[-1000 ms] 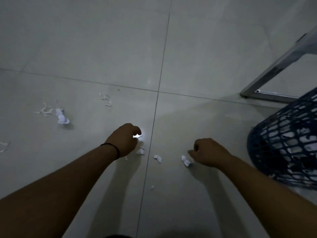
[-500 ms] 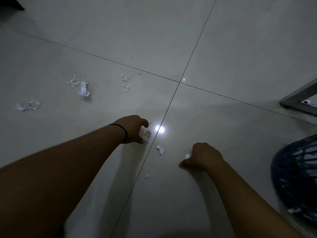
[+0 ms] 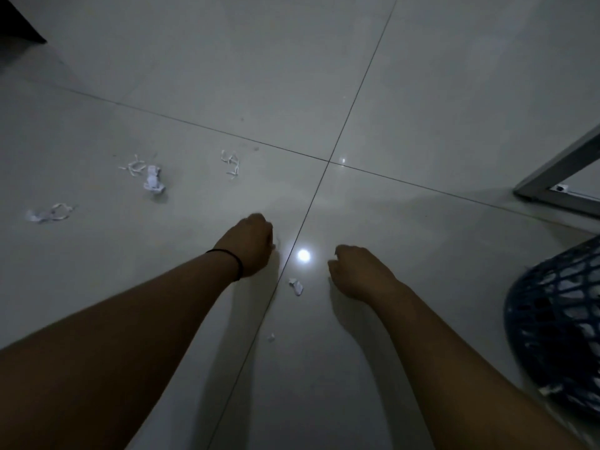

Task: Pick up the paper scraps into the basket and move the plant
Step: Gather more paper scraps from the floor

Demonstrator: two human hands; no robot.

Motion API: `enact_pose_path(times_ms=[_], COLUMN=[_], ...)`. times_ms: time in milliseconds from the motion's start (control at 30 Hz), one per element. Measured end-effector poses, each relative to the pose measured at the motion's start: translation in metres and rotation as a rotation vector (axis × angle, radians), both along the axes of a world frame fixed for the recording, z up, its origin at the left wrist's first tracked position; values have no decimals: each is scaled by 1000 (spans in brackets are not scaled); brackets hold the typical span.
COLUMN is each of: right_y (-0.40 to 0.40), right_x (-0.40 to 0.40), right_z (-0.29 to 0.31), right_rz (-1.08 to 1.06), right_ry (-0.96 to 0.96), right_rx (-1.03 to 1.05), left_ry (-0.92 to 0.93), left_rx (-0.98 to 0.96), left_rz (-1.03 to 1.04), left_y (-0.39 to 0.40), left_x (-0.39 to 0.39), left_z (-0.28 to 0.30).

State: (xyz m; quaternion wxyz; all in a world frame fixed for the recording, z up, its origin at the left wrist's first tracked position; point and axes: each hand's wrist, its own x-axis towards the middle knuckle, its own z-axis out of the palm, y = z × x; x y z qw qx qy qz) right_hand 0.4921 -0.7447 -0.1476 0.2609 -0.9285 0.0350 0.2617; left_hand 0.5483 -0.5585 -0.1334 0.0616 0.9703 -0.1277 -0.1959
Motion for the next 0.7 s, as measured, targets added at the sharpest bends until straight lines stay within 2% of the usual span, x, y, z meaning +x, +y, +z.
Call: enact_pose_path(times_ms=[133,233,333,467,533,700], right_y=[24,38,45,47,49,52], right_x=[5,0,-12,-25,-27,-27], right_z=[3,-2,-16,-30,-34,-43], right_rz=[6,55,88,91,98,176], right_ry=[-79,-131,-150,-245,-224,-220], right_rx=[48,65,74,-23,-37,-74], left_ry=[-45,14,92,221,301,347], left_rx=[-231,-279,-203,70,168,162], left_rz=[314,387,332,218,183,173], left_y=[19,30,35,47,51,47], left_x=[7,4,-1,-1,-2,-5], left_z=[10,14,13,3,-3,-17])
